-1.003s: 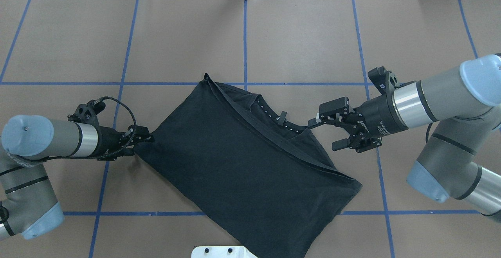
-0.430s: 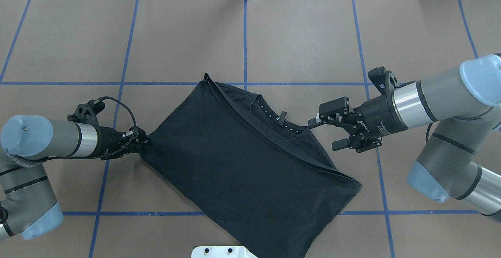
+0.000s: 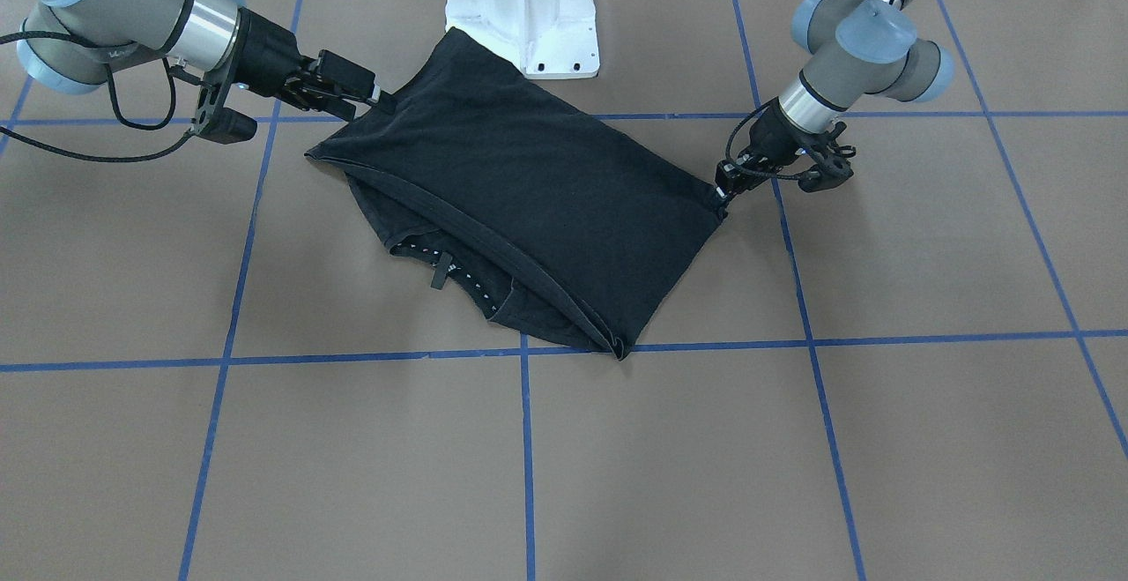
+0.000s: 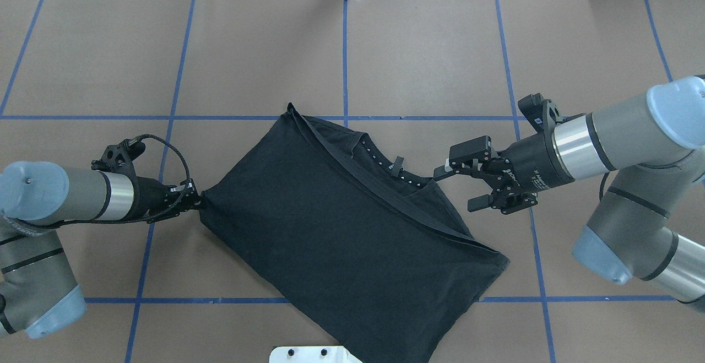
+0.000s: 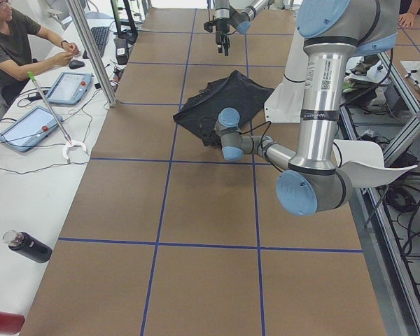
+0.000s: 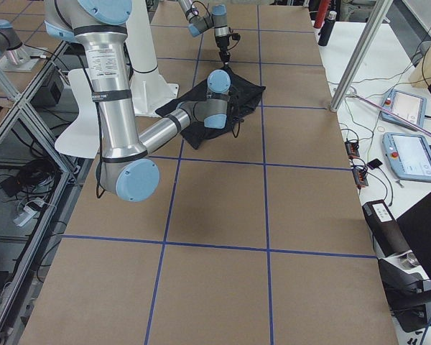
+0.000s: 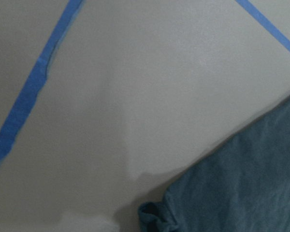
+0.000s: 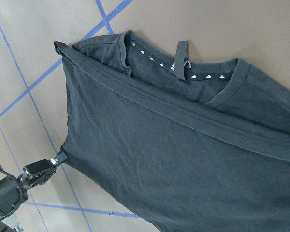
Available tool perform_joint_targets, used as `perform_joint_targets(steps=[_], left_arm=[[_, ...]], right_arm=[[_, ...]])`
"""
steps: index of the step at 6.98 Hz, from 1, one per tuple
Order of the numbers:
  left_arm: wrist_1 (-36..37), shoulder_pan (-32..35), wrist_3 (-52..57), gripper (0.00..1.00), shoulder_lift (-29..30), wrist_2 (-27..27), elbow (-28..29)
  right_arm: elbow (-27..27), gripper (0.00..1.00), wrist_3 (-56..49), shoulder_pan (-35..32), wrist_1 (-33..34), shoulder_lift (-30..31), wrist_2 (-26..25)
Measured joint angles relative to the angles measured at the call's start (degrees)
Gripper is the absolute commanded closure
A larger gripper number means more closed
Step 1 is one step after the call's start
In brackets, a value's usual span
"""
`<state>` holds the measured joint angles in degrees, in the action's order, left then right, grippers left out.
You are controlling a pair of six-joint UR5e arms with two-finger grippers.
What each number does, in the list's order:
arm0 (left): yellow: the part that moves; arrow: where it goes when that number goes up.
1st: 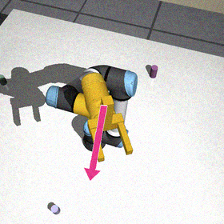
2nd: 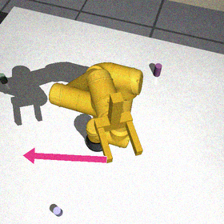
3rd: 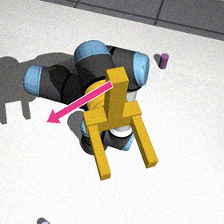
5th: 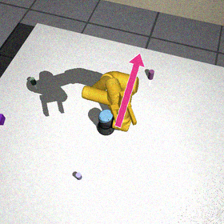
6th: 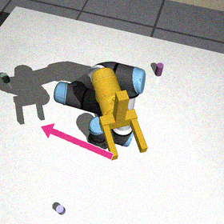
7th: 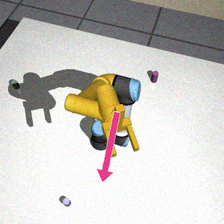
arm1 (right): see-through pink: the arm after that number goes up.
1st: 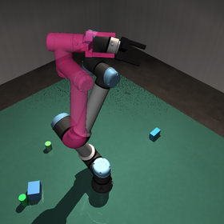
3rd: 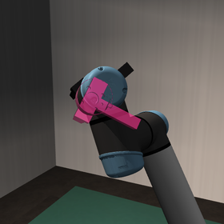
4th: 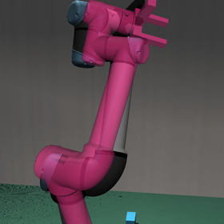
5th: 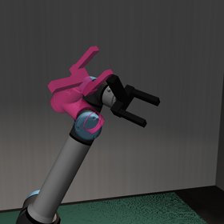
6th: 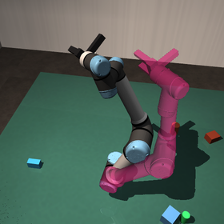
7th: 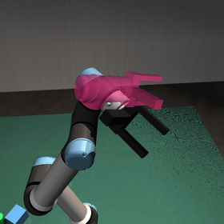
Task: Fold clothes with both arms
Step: 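Pull the held corner away from the robot with the left gripper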
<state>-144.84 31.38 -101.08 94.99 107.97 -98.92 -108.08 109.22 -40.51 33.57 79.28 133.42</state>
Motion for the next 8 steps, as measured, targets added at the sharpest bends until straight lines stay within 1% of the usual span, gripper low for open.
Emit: perform_joint_targets(steps=[2, 3, 4, 6, 7, 8], left_arm=[[0.18, 0.44, 0.02, 1.00, 0.42, 0.09, 0.55], [0.42, 1.59, 0.09, 1.00, 1.59, 0.07, 1.69], [2.10, 3.56, 0.23, 1.00, 4.66, 0.07, 3.65], [9.36, 7.72, 3.25, 1.00, 12.16, 0.08, 6.51], [11.07, 9.63, 4.61, 1.00, 14.30, 0.11, 7.70], [11.68, 11.50, 5.52, 1.00, 17.31, 0.11, 10.55]], right_arm=[[0.02, 0.00, -0.03, -0.23, 0.00, 0.01, 0.00], [0.05, 0.00, -0.05, -0.42, 0.00, 0.05, -0.02], [0.11, 0.00, -0.05, -0.69, 0.00, 0.08, -0.06], [0.49, 0.00, -0.08, -1.18, -0.06, 0.09, -0.11], [0.61, 0.00, -0.12, -1.39, -0.08, 0.09, -0.15], [0.63, 0.00, -0.14, -1.66, -0.09, 0.09, -0.19]])
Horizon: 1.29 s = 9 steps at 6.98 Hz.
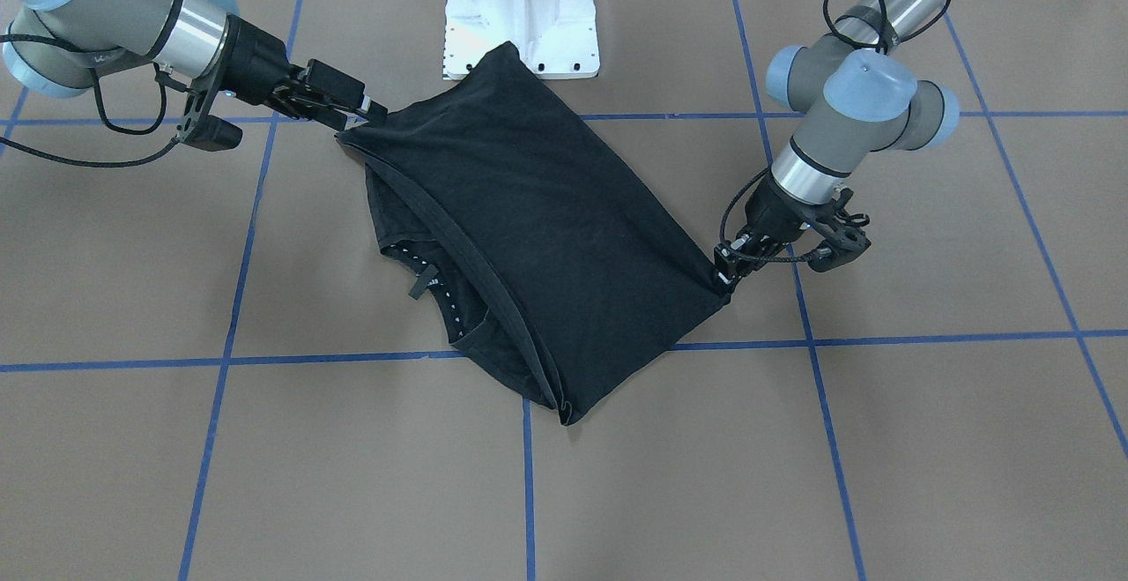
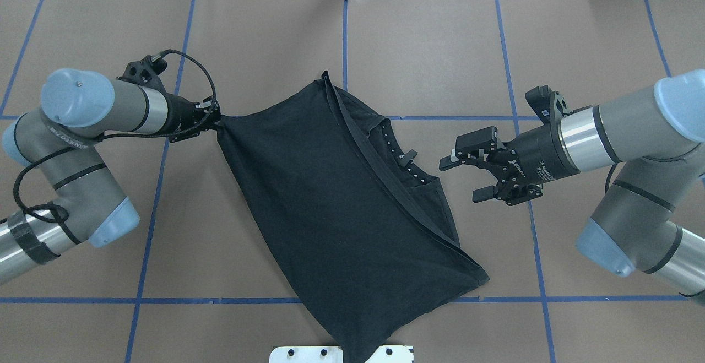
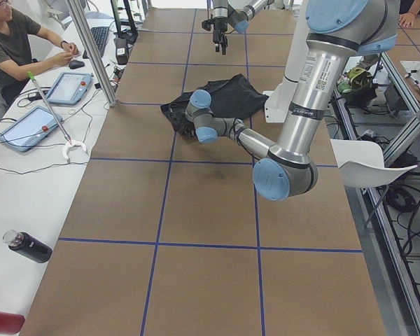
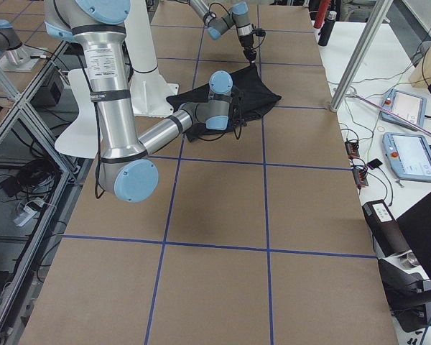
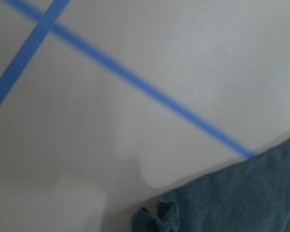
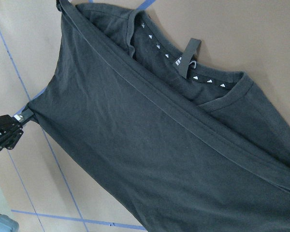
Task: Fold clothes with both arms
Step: 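Pull the held corner away from the robot with the left gripper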
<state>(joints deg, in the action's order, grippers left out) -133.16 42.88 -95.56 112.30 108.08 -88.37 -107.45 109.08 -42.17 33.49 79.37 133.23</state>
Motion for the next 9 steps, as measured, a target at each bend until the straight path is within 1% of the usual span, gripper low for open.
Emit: perform_joint_targets(steps=[2, 4, 5, 7, 9], left_arm=[[-0.22, 2.86, 0.76, 1.00, 7.88, -1.58, 8.47], [-0.97, 3.47, 0.75, 1.00, 15.76, -4.46, 16.70], [-2.42, 3.48, 0.73, 1.00, 18.61, -5.92, 19.95], [-7.08, 3.30, 0.73, 1.00, 22.66, -7.96, 25.54], [-12.45, 2.51, 0.71, 1.00, 24.20, -10.89, 29.51]], right_arm=[[-0.03, 0.00, -0.13, -0.86, 0.00, 0.06, -0.05], [0.01, 0.00, -0.18, -1.56, 0.00, 0.18, 0.00], [0.04, 0.00, -0.18, -1.77, 0.00, 0.25, 0.01], [0.04, 0.00, -0.19, -2.29, 0.00, 0.46, 0.01], [-0.05, 0.00, -0.19, -2.74, 0.00, 0.52, 0.01]])
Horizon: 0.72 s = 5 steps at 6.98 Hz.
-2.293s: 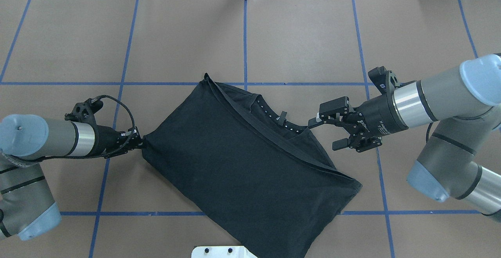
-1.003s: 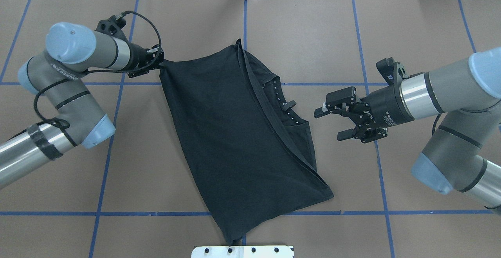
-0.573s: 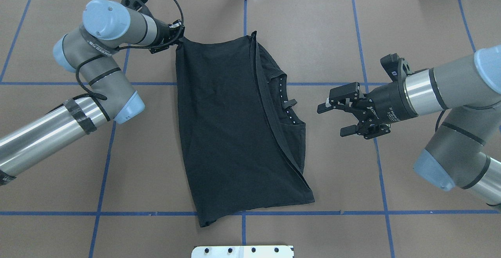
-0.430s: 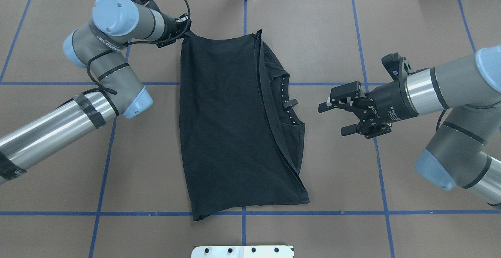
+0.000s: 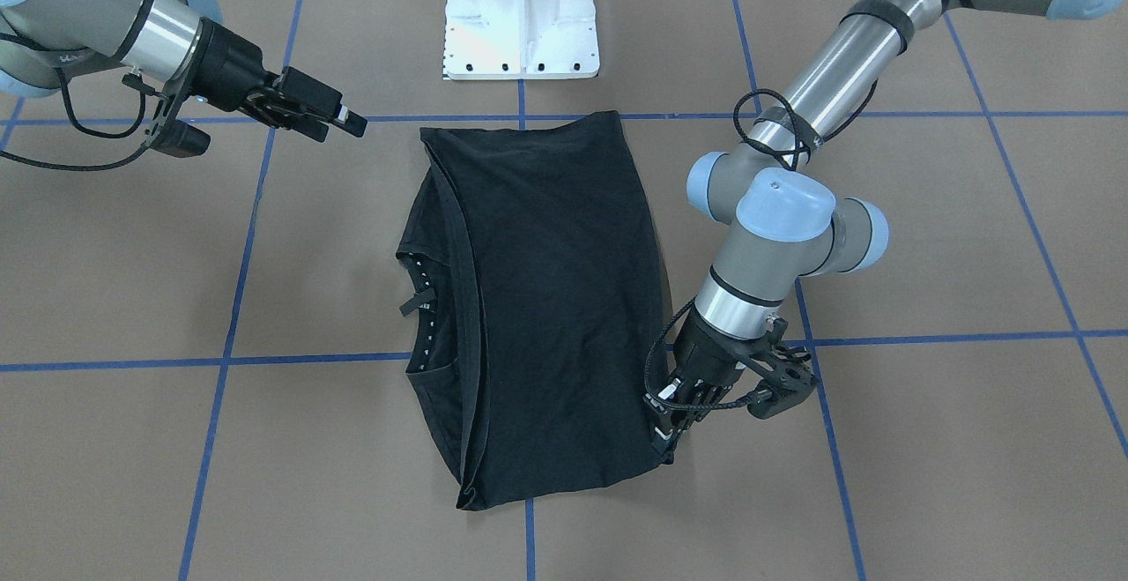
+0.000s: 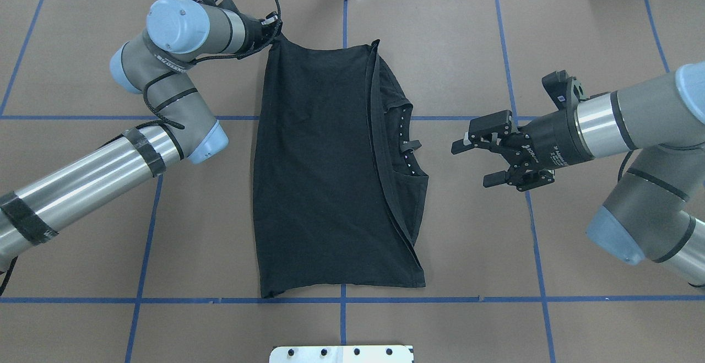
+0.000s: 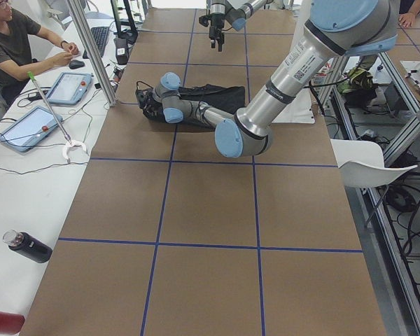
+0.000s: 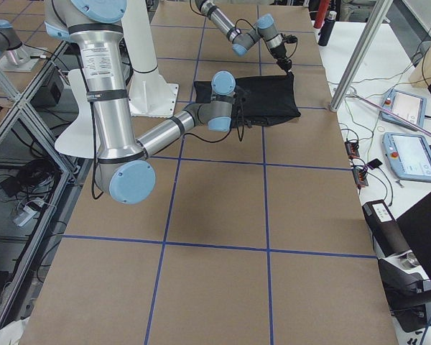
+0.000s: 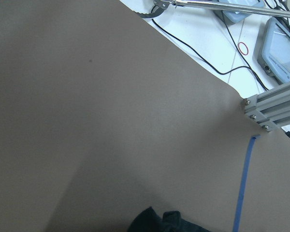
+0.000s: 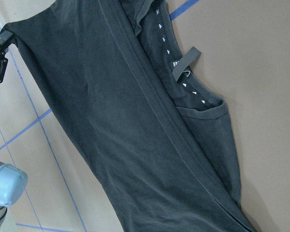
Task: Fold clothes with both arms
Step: 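Pull the held corner away from the robot with the left gripper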
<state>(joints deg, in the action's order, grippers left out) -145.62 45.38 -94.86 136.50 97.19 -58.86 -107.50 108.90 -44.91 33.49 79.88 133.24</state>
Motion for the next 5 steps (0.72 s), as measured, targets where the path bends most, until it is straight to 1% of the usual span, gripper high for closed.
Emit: perform_joint_targets(steps=[1, 2, 3, 5], left_arm=[[-1.19, -0.32, -0.02, 1.00, 0.87, -1.19, 1.50], [-1.59, -0.45, 0.00, 0.02, 1.15, -1.77, 2.10], [-1.72, -0.42, 0.20, 0.00, 1.13, -2.02, 2.28], [-1.54, 0.29, 2.03, 0.00, 0.62, -2.99, 2.00]], right_arm=[[-0.04, 0.00, 0.00, -0.14, 0.00, 0.01, 0.00], [-0.06, 0.00, -0.02, -0.21, 0.00, 0.01, 0.02], [-0.02, 0.00, -0.08, -0.30, 0.02, 0.01, 0.06], [0.34, 0.00, -0.25, -0.41, 0.08, -0.07, 0.07]])
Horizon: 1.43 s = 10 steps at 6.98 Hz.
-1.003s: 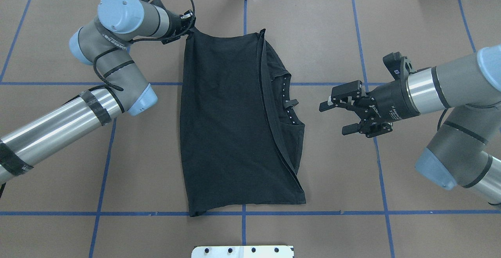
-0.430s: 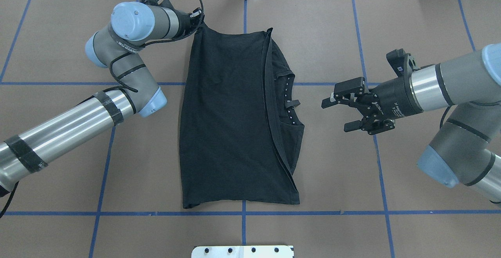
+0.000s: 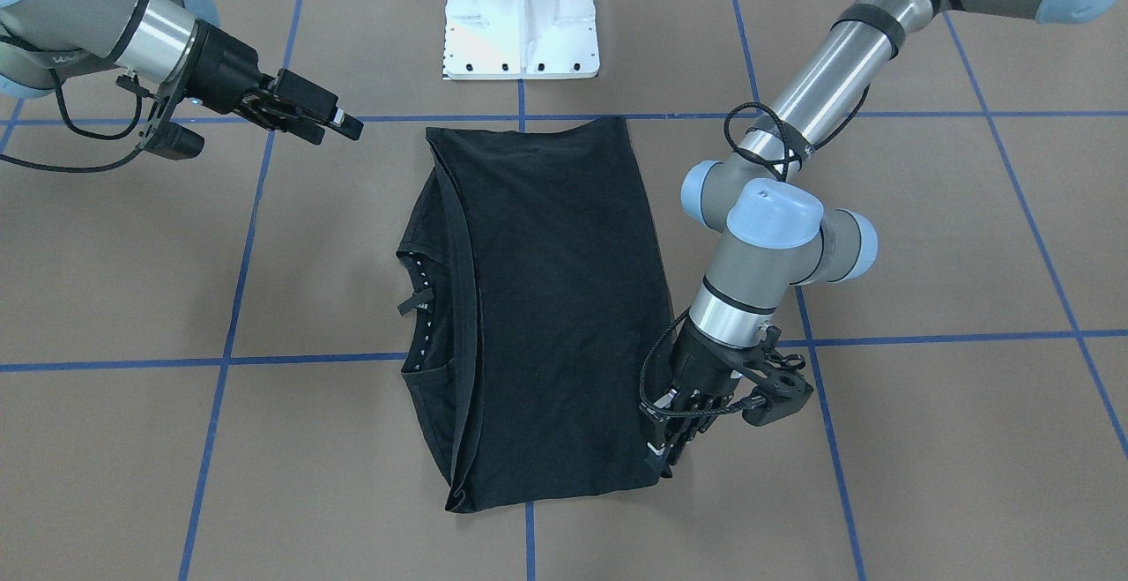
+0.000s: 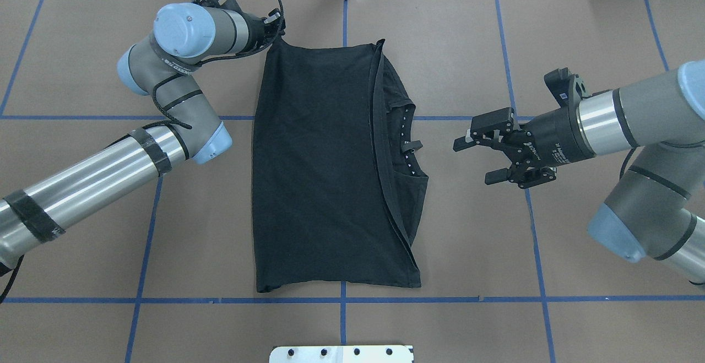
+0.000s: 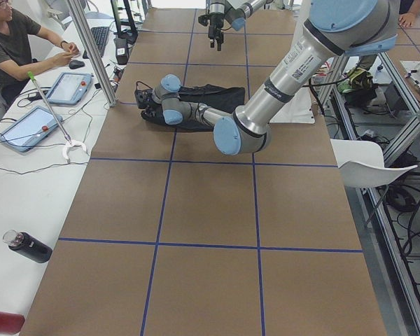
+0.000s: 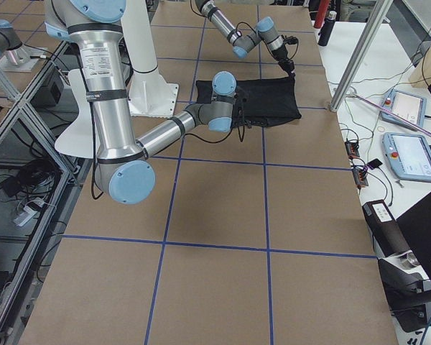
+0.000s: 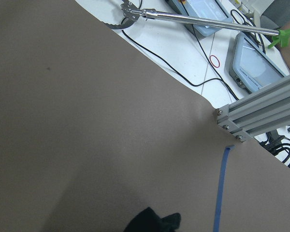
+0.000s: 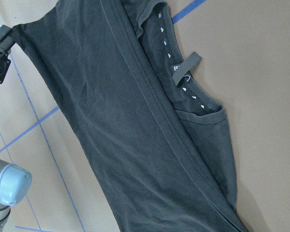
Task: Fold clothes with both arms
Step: 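Pull the held corner away from the robot with the left gripper, then open and withdraw the left gripper while the right moves to the collar edge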
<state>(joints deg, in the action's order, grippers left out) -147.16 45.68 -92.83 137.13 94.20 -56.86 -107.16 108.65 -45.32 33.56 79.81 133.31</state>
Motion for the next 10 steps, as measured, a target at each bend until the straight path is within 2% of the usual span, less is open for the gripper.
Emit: perform_joint_targets(steps=[3, 5, 7, 10], left_arm=[[0.24, 3.35, 0.84, 0.00, -4.56, -2.29, -5.23], [0.27, 3.97, 0.89, 0.00, -11.15, -1.69, -14.51], [0.29, 3.94, 0.83, 0.00, -17.43, 0.04, -22.87], [-0.07, 3.62, 0.81, 0.00, -22.80, 1.49, -27.27]], right_arm=[[0.50, 0.00, -0.76, 0.05, 0.01, -0.13, -0.25], [0.71, 0.00, -7.16, 0.23, 1.51, -0.38, -1.26], [0.42, 0.00, -18.91, 1.52, 11.36, -3.95, -4.52], [0.08, 0.00, -32.79, 8.32, 29.00, -9.74, -14.91]])
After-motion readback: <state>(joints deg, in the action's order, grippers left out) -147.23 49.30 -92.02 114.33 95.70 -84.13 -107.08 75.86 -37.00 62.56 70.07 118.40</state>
